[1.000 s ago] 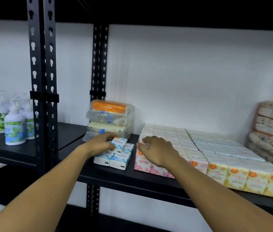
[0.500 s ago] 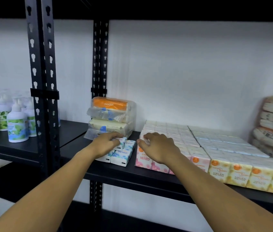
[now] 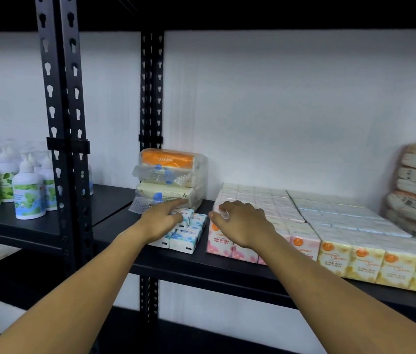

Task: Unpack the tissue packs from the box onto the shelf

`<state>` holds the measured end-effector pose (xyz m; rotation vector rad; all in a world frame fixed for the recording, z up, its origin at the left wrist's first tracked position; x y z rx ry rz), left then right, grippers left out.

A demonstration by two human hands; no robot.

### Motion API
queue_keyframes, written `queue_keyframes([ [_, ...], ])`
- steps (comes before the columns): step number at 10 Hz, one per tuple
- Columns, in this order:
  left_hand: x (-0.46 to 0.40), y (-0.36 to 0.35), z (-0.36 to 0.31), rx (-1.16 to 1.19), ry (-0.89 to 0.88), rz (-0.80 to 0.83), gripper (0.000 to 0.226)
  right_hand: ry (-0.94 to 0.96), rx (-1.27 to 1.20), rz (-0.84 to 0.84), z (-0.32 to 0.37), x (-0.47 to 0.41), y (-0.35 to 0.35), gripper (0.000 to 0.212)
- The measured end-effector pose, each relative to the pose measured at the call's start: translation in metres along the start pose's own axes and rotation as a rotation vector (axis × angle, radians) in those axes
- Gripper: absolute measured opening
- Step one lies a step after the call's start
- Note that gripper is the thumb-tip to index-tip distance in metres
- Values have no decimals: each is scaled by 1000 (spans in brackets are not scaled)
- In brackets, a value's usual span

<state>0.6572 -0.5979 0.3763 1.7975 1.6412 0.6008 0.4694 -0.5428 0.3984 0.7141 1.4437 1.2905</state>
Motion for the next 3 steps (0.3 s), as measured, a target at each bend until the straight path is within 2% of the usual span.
queue_keyframes([
  [2,13,9,-23,-28,-85,-85,58,-6,-36,18,2,3,5,62],
  [3,26,14,-44,-102,-123,-127,58,16,-160,-24,4,6,13,63],
])
Point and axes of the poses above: each hand's wrist, its own x-axis away from the middle knuckle, its own y-axis out of the back of the hand, z = x × y, the point moved 9 cm from there along -x, towards the middle knuckle, and after that the axes turned 15 degrees about y, right-handed, at the moved point
